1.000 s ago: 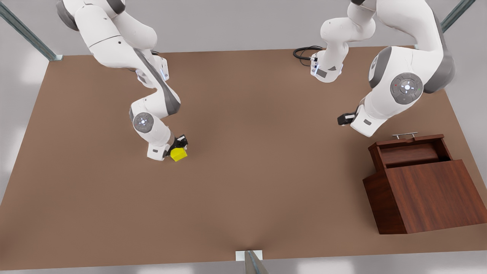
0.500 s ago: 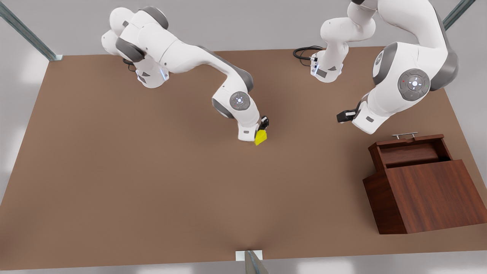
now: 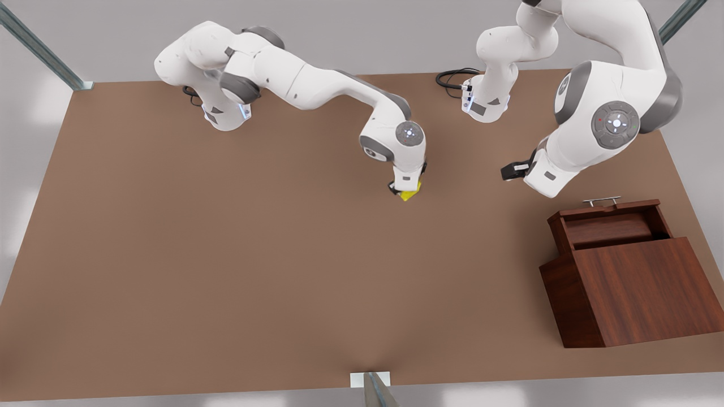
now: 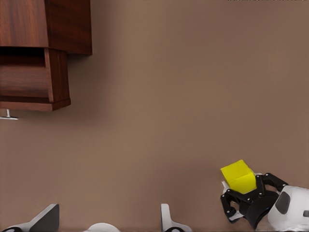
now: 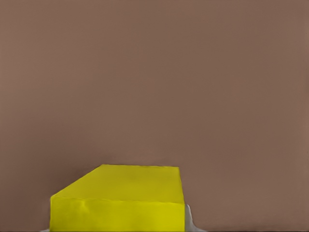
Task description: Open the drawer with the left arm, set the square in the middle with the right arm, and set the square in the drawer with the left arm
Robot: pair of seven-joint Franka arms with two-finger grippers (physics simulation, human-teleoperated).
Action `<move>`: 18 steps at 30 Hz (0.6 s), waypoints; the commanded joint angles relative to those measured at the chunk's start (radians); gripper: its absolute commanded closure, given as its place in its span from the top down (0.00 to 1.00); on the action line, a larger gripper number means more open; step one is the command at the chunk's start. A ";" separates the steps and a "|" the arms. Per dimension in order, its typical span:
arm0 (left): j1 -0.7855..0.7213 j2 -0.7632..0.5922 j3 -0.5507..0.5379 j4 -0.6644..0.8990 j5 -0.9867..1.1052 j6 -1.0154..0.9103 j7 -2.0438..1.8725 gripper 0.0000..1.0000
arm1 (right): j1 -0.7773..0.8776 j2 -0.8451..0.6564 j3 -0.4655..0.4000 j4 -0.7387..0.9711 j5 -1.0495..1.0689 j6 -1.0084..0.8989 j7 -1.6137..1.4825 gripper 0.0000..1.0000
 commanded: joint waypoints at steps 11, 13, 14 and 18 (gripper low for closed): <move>0.000 0.012 0.001 0.020 0.003 0.000 0.000 1.00 | -0.005 0.021 -0.021 -0.074 -0.033 0.040 0.026 1.00; 0.000 0.012 0.001 0.020 0.003 0.000 0.000 1.00 | -0.011 0.017 -0.021 -0.071 -0.030 0.027 0.027 1.00; 0.000 0.012 0.001 0.020 0.003 0.000 0.000 1.00 | -0.013 0.013 -0.020 -0.068 -0.029 0.023 0.027 1.00; -0.003 0.009 0.001 0.018 0.003 0.002 0.002 1.00 | -0.103 -0.169 -0.015 -0.083 0.019 -0.181 0.000 1.00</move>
